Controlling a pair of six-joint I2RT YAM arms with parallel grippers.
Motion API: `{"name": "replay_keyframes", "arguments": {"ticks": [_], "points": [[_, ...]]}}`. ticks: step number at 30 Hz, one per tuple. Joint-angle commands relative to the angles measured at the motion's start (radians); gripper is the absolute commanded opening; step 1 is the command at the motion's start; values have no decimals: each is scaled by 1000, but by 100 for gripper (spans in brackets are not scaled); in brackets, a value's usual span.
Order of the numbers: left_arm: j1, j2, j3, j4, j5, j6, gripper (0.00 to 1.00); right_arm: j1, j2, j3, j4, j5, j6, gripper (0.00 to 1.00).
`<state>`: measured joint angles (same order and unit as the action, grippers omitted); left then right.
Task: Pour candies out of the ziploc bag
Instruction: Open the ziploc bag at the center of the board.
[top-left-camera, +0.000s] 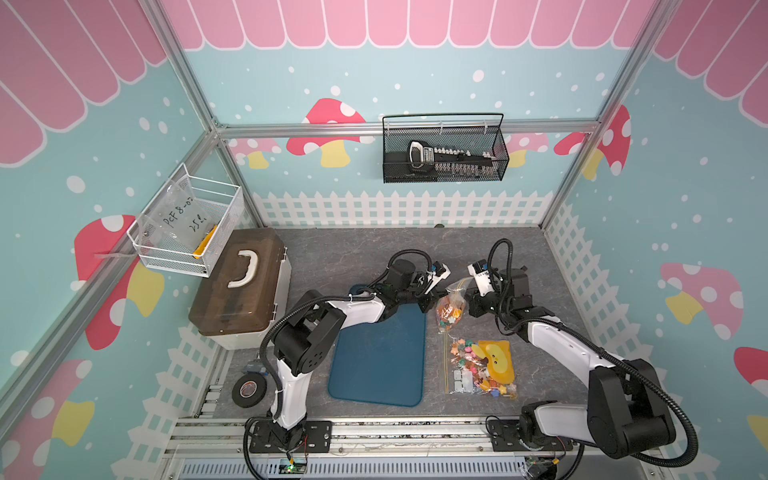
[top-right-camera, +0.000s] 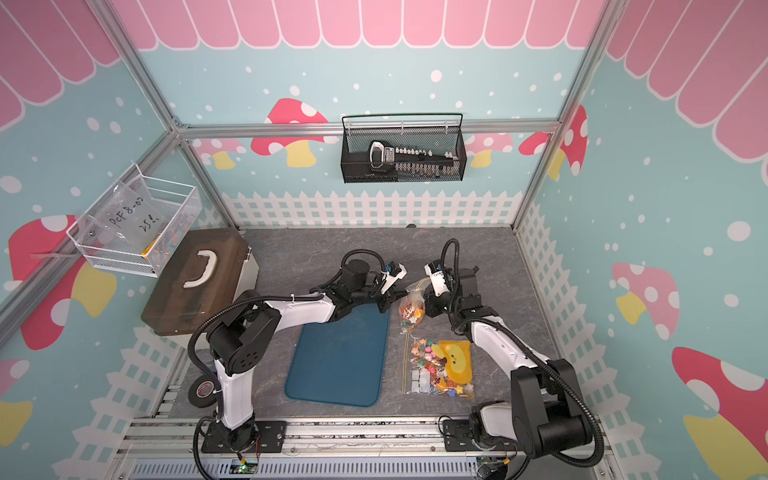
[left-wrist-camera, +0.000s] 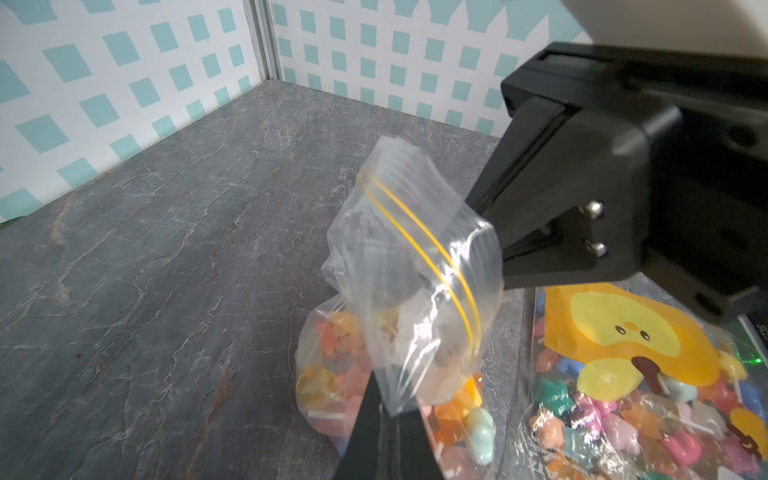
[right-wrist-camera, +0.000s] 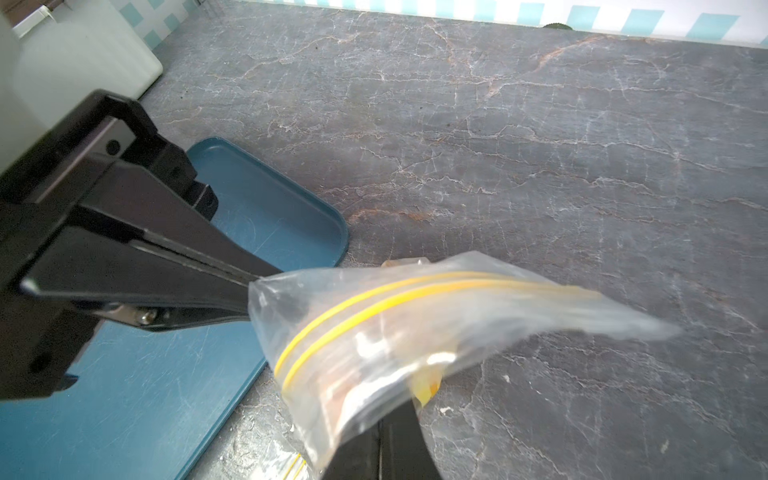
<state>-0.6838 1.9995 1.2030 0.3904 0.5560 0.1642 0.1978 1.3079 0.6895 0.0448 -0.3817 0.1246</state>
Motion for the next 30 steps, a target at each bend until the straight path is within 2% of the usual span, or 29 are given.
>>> {"name": "replay_keyframes", "arguments": {"ticks": [1, 14, 27, 30], "points": [[7, -54, -16, 40, -18, 14, 4, -25, -30, -21, -9, 35, -10, 0], [14, -59, -26, 45, -28, 16, 4, -83, -62, -46, -54, 75, -17, 0], [19, -62, -29, 53, -19, 4, 4, -97, -96, -49, -57, 89, -31, 0], [18, -58, -19, 54, 12, -15, 4, -97, -145, -56, -48, 88, -54, 15]]}}
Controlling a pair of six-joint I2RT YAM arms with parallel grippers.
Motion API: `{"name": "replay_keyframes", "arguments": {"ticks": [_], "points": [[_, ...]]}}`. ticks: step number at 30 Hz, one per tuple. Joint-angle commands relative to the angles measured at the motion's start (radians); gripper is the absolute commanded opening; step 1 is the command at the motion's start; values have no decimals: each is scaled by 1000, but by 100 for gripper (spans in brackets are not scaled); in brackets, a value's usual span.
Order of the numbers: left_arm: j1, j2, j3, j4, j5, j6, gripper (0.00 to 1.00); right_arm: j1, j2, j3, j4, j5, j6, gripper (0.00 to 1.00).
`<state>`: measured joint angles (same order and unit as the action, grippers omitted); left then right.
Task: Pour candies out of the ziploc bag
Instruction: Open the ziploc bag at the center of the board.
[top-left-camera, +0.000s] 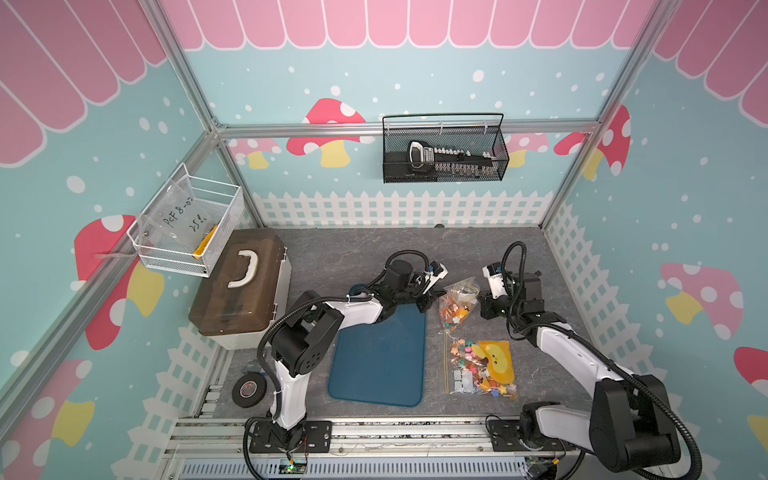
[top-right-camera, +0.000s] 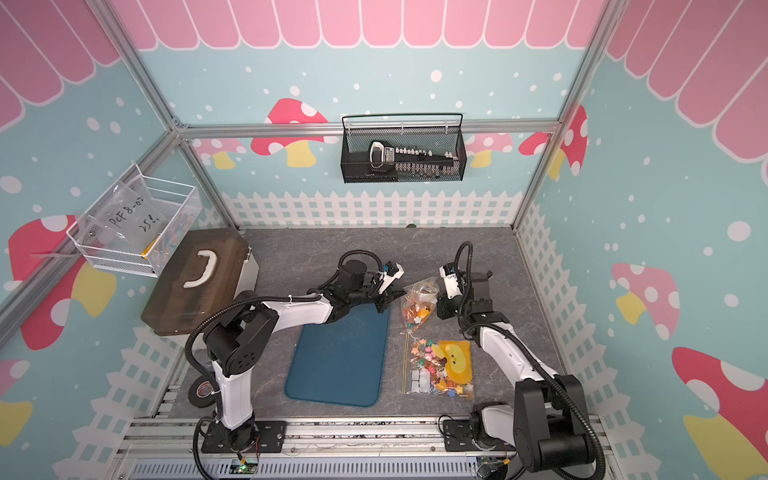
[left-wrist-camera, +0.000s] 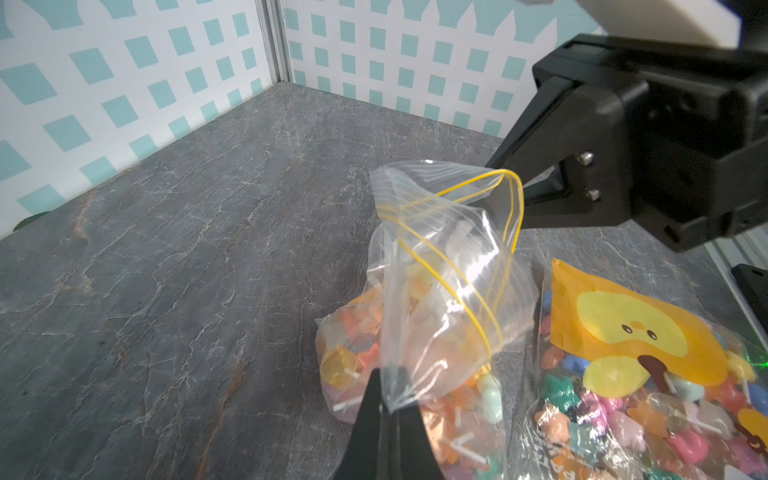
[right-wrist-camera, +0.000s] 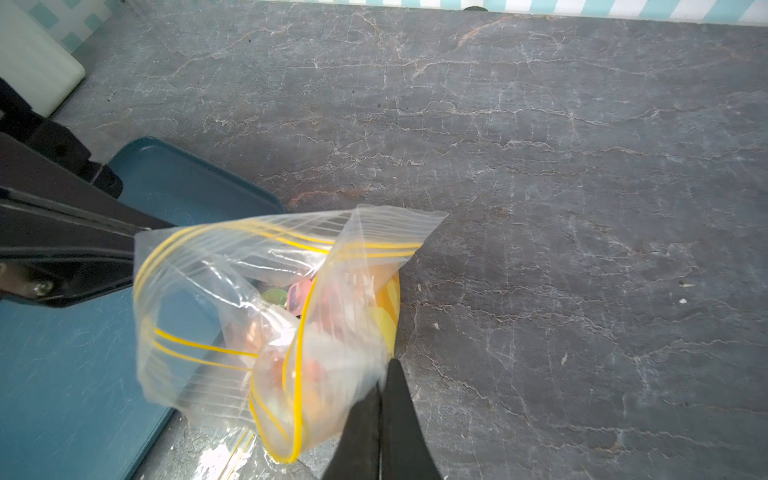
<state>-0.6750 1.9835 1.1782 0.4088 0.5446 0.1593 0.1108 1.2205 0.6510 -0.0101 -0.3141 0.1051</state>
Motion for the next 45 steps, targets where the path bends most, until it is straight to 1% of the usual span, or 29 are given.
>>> {"name": "replay_keyframes", "arguments": {"ticks": [1, 3, 6, 7, 8, 11, 12, 13, 14, 15, 16, 17, 18, 19, 21, 23, 26, 30, 39, 43, 45], "points": [[8, -40, 9, 37, 37, -20, 4, -10, -78, -22, 11, 6, -51, 20], [5, -37, 16, 52, 52, -41, 4, -10, -121, -29, 23, -20, -72, 29], [3, -31, 30, 62, 77, -70, 4, -10, -187, -43, 43, -35, -94, 32], [3, -31, 32, 64, 80, -77, 4, -10, -212, -52, 55, -25, -95, 34], [3, -31, 34, 69, 81, -82, 4, -10, -235, -59, 71, -3, -85, 38], [3, -31, 37, 82, 81, -95, 4, -10, -303, -73, 115, 126, 10, 42], [3, -29, 39, 85, 81, -99, 4, -10, -321, -71, 122, 173, 59, 47], [3, -26, 40, 88, 83, -105, 4, -10, -335, -63, 117, 219, 122, 55], [3, -25, 41, 92, 83, -112, 4, -11, -344, -57, 102, 263, 185, 58], [3, -22, 42, 99, 83, -120, 4, -10, -352, -49, 80, 290, 271, 57], [3, -20, 40, 106, 83, -126, 4, -10, -355, -39, 64, 265, 310, 57], [3, -19, 40, 111, 82, -131, 4, -10, -355, -28, 54, 208, 310, 60], [3, -17, 37, 119, 80, -138, 4, -10, -347, -7, 26, 144, 310, 66], [3, -17, 34, 125, 78, -142, 4, -10, -331, 16, -17, 130, 362, 67], [3, -15, 34, 131, 77, -147, 4, -12, -278, 68, -139, 126, 432, 67], [3, -14, 32, 131, 72, -148, 4, -13, -219, 113, -237, 69, 491, 67], [3, -15, 31, 132, 71, -145, 4, -14, -175, 116, -289, -10, 571, 65], [3, -13, 31, 132, 71, -144, 4, -14, -174, 53, -258, -34, 640, 65], [0, -11, 29, 130, 71, -144, 4, -14, -121, -19, -106, -139, 695, 67], [-5, -11, 29, 129, 68, -144, 4, -14, -79, -19, -38, -160, 718, 63], [-6, -11, 30, 128, 66, -144, 4, -13, -62, -18, -3, -159, 734, 58]]}}
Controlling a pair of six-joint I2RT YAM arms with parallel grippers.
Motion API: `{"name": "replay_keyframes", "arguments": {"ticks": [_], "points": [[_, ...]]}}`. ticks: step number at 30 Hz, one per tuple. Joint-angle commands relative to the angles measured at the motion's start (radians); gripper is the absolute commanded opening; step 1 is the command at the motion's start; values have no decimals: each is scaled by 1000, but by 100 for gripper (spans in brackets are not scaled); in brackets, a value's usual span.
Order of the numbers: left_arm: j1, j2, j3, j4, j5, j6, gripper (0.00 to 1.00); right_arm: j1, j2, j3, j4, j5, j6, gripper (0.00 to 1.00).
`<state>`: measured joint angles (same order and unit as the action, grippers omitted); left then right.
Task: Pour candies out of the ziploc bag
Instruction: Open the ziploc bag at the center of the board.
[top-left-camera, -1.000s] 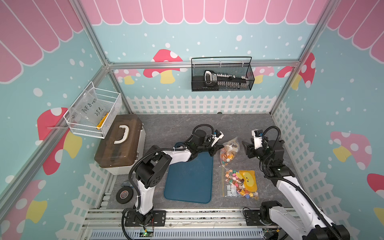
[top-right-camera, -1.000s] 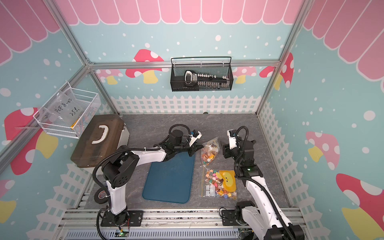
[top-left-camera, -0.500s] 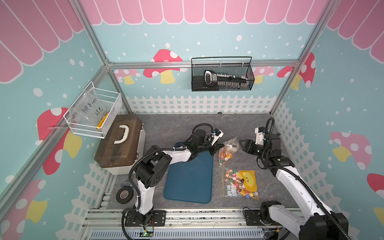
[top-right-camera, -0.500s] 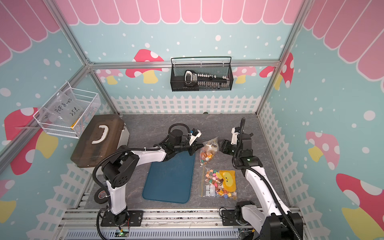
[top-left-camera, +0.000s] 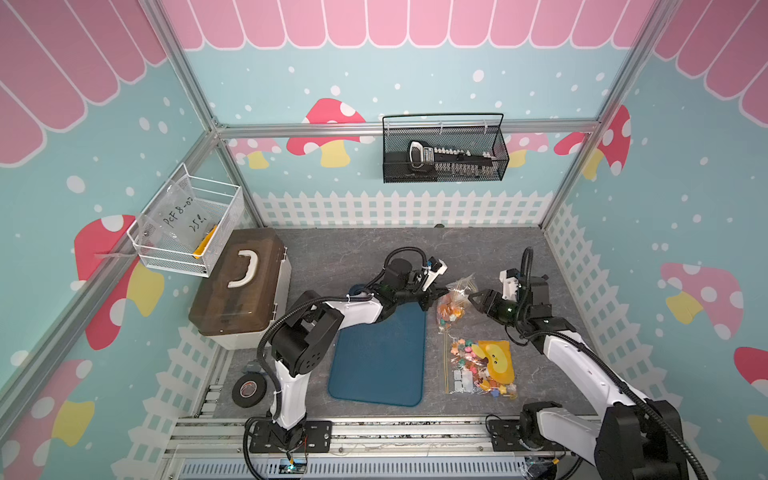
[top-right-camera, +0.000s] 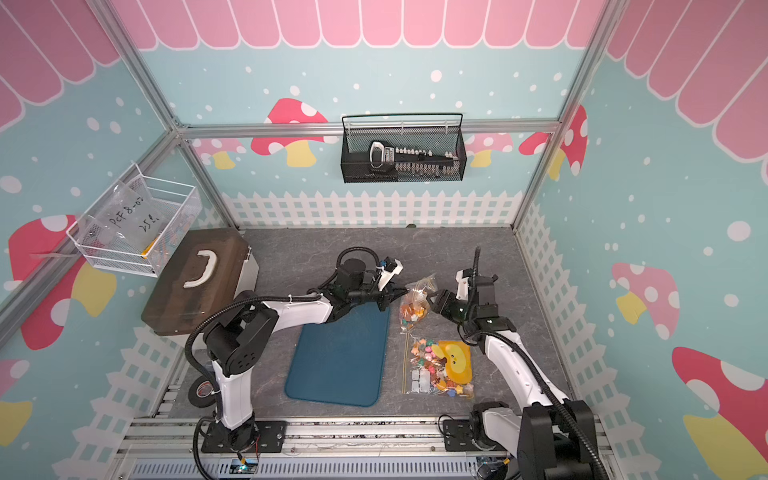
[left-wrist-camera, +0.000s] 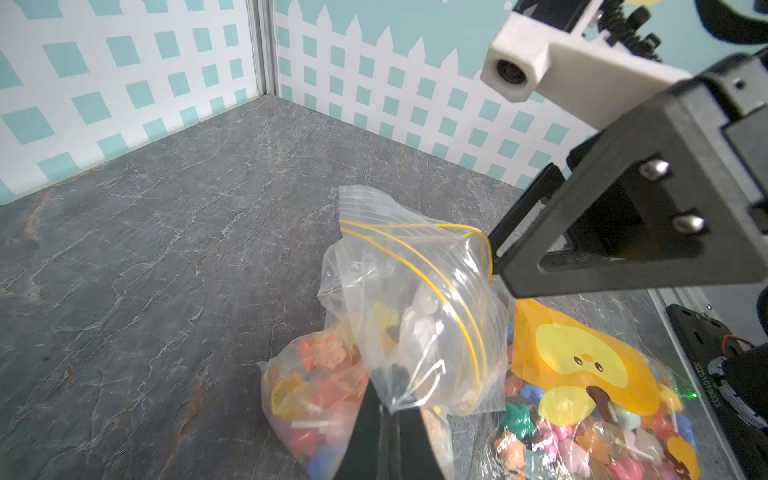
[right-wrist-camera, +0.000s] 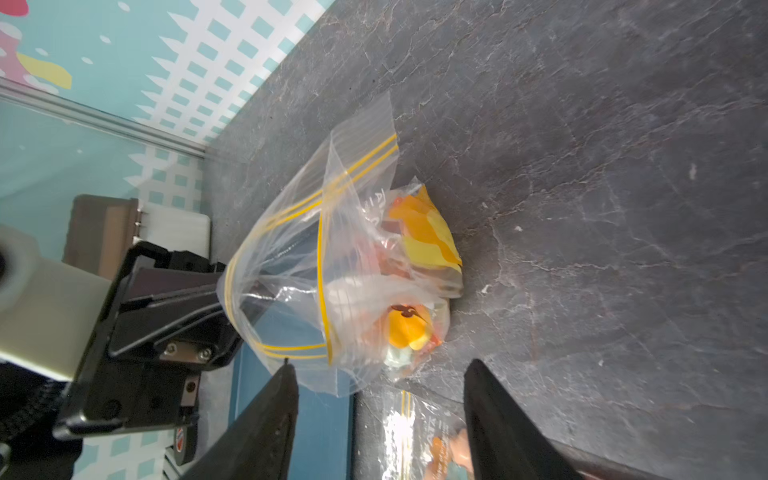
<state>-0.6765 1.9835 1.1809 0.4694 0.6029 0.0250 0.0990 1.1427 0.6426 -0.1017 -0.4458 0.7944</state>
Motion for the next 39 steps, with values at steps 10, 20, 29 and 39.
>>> {"name": "replay_keyframes", "arguments": {"ticks": [10, 20, 29, 39], "points": [[-8, -12, 25, 67, 2, -10, 4, 1, 52, 5, 66, 5, 19, 22], [2, -15, 13, 123, 5, -65, 4, 1, -38, 74, -175, 179, -119, 3], [28, -17, 0, 178, 63, -141, 15, -6, -21, 213, -363, 326, -243, 2], [26, -49, -48, 216, 127, -64, 56, -5, 62, 324, -350, 189, -293, 2]]}}
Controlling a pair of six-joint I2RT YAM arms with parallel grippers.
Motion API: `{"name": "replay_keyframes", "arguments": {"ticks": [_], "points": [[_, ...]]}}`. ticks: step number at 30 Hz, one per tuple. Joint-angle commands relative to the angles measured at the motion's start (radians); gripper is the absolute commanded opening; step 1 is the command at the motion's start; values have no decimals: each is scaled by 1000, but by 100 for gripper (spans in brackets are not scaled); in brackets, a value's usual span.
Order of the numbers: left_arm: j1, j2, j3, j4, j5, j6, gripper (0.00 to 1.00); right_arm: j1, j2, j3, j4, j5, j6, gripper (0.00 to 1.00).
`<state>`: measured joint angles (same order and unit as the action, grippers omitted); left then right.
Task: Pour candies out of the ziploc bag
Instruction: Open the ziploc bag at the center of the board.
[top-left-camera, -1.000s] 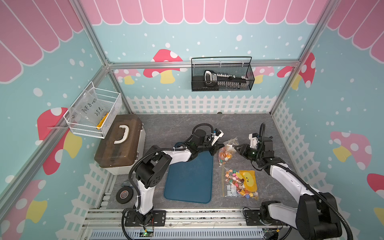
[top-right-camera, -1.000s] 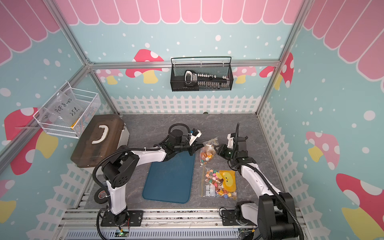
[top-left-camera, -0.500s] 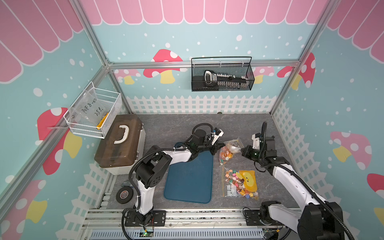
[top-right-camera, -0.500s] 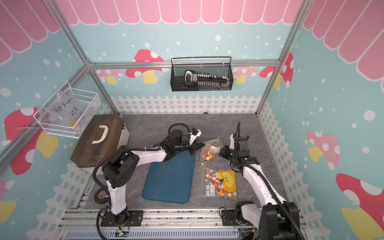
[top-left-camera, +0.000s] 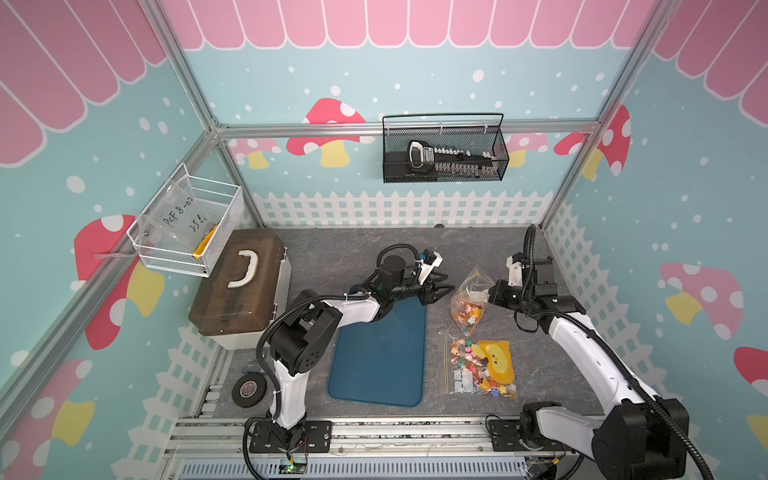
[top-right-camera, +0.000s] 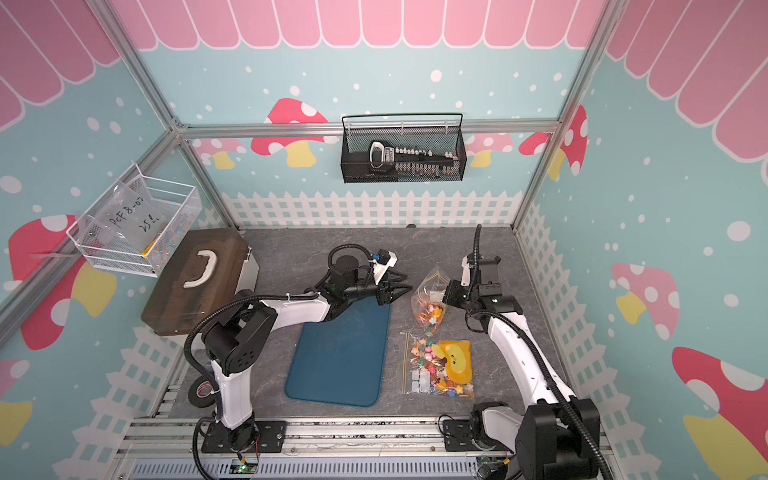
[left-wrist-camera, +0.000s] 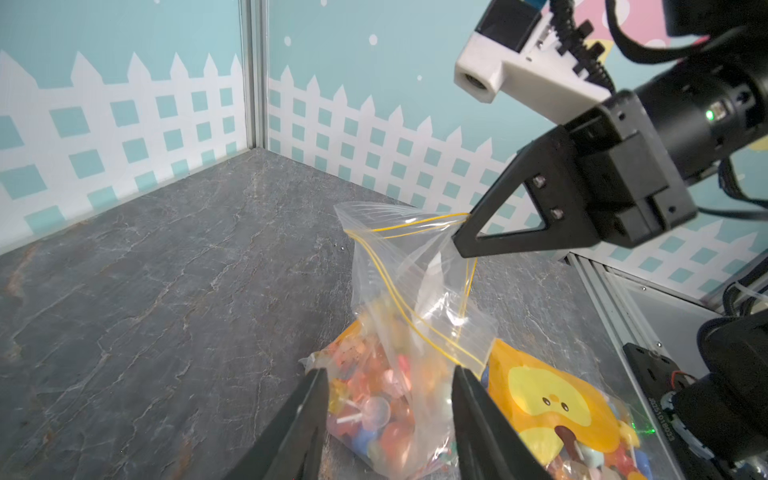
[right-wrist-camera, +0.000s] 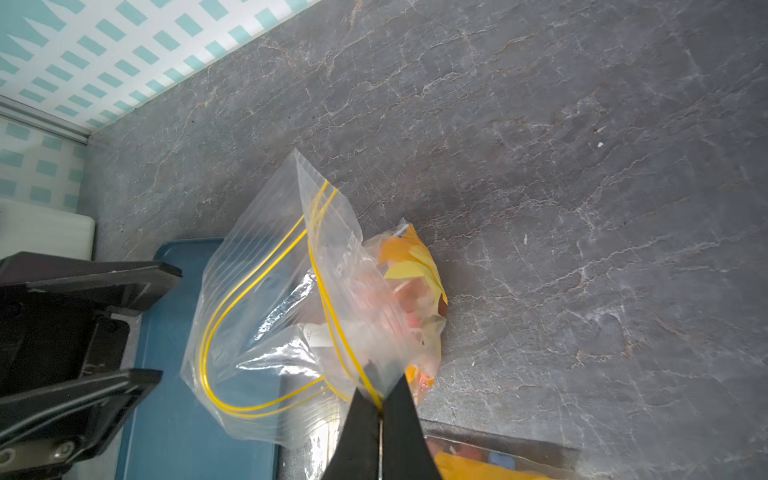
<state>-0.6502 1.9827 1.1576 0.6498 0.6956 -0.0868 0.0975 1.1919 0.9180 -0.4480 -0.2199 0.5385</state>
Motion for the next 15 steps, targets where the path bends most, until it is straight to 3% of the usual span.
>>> {"name": "replay_keyframes", "arguments": {"ticks": [1, 4, 8, 12, 15], "points": [[-3, -66, -36, 32, 26, 83, 60, -4, 22, 61, -4, -46, -39, 3], [-35, -137, -60, -57, -53, 272, 67, -4, 40, 85, -6, -67, -44, 4], [-122, -211, -52, -276, -248, 668, 71, -4, 53, 91, -5, -92, -46, 5], [-165, -231, -81, -197, -391, 742, 76, -4, 61, 93, -4, -118, -45, 5], [-203, -213, -65, -233, -449, 859, 77, -4, 60, 91, -3, -127, -44, 6]]}}
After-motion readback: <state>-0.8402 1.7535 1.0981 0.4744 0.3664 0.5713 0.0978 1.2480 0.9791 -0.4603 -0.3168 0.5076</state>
